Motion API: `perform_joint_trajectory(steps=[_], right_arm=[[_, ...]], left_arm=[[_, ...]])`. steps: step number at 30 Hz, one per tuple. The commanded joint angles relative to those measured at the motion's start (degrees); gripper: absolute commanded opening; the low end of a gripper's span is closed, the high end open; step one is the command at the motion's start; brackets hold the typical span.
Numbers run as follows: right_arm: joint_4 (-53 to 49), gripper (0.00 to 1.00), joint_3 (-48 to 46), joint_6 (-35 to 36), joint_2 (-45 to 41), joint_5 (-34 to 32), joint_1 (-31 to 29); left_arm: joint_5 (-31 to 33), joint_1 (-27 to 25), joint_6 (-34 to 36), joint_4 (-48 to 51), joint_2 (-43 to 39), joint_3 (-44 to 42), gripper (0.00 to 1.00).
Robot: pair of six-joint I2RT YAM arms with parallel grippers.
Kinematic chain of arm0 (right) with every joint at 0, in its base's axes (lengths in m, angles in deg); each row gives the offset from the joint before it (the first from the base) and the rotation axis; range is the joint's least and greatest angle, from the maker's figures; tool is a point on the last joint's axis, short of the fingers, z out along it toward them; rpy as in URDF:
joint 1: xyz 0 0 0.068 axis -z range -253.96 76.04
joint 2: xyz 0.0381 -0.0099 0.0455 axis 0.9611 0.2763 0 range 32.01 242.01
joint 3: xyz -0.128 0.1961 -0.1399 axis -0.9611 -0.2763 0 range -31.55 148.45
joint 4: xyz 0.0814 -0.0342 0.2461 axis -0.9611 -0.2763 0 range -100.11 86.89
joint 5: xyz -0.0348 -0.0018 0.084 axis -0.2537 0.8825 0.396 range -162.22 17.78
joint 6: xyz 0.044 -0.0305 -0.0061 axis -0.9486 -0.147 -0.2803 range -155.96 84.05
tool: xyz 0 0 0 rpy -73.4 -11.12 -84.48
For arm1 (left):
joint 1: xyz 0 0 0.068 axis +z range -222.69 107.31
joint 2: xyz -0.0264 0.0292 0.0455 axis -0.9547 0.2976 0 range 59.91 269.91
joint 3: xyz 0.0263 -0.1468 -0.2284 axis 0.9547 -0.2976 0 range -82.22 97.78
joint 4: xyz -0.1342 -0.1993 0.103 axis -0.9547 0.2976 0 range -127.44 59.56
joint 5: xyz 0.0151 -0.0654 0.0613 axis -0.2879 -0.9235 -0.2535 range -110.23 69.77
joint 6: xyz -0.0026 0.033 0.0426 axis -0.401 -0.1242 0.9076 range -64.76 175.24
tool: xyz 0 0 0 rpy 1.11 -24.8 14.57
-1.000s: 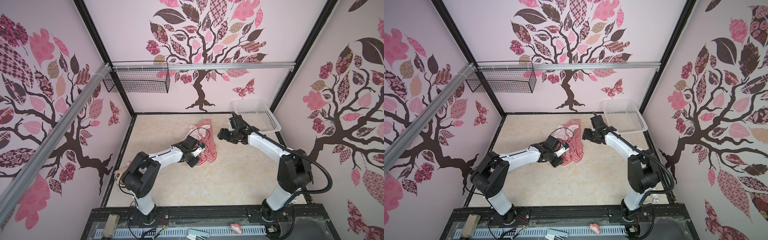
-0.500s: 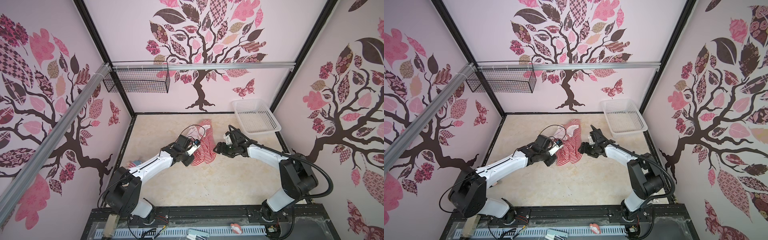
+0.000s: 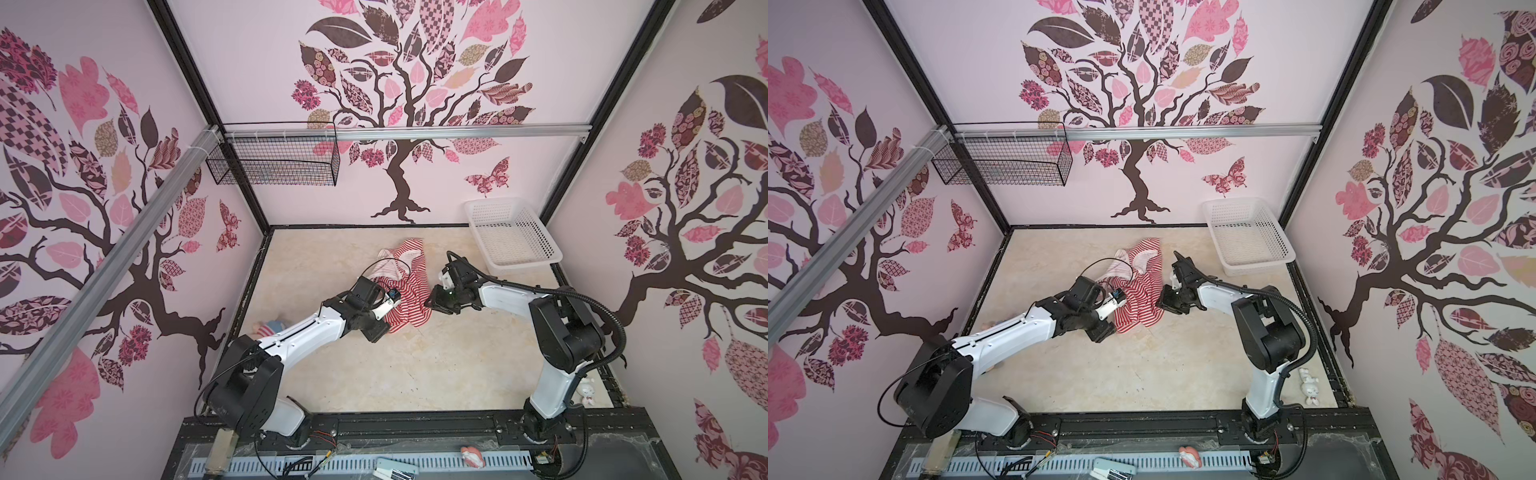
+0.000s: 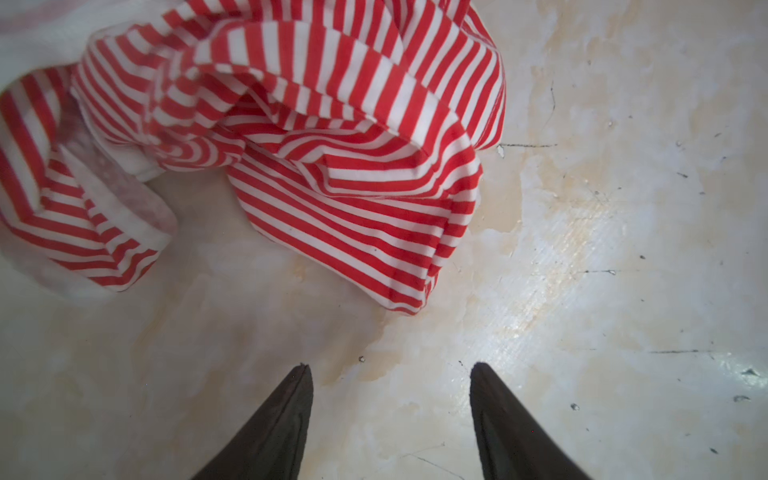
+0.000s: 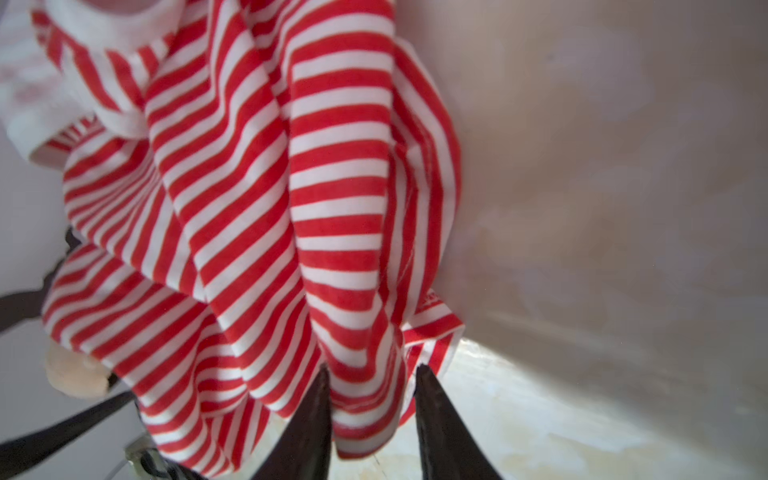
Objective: Fold and stack the tank tops
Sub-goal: 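Grasp the tank top edge with the left gripper while the right gripper reaches toward it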
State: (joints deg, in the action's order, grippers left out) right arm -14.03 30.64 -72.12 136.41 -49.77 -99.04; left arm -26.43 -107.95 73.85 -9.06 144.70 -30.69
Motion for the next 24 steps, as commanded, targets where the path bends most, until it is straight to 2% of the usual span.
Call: perform_joint_trajectory(steps=[1, 3, 11, 15, 17, 18, 21, 22, 24], right_arm=[[-2.2, 0.07, 2.5, 1.2, -0.9, -1.9, -0.3], [-3.3, 0.00, 2.2, 1.7, -2.3, -2.8, -0.4], [-11.8, 0.00, 4.6, 4.0, -9.5, -8.5, -0.4], [-19.0, 0.00, 8.2, 4.9, -10.5, -13.8, -0.4], [-21.0, 0.00, 9.1, 5.4, -10.5, -16.7, -0.4], [-22.3, 0.00, 9.7, 6.0, -10.0, -18.5, -0.4], [-25.0, 0.00, 10.5, 7.3, -8.3, -22.9, -0.4], [-25.4, 0.00, 10.5, 7.5, -8.0, -24.2, -0.4], [-26.1, 0.00, 10.2, 7.9, -8.1, -26.3, -0.5]], left_arm=[[-0.8, -0.6, 1.1, -1.4, 1.8, 0.1, 0.67], [-0.4, -0.6, 1.0, -2.4, 2.9, 0.4, 0.68], [-0.4, -0.8, -0.6, -6.1, 8.8, 3.2, 0.70], [-0.5, -0.7, -0.7, -3.0, 13.3, 7.8, 0.64], [-0.8, -0.7, -0.9, -2.2, 14.7, 9.3, 0.56], [-1.3, -0.8, -0.8, -1.7, 15.3, 9.8, 0.47], [-1.9, -0.7, -0.7, 0.2, 16.4, 11.4, 0.05], [-1.4, -0.8, -0.6, 1.2, 16.5, 11.8, 0.00], [0.2, -0.5, -0.3, 1.7, 15.8, 11.3, 0.00]])
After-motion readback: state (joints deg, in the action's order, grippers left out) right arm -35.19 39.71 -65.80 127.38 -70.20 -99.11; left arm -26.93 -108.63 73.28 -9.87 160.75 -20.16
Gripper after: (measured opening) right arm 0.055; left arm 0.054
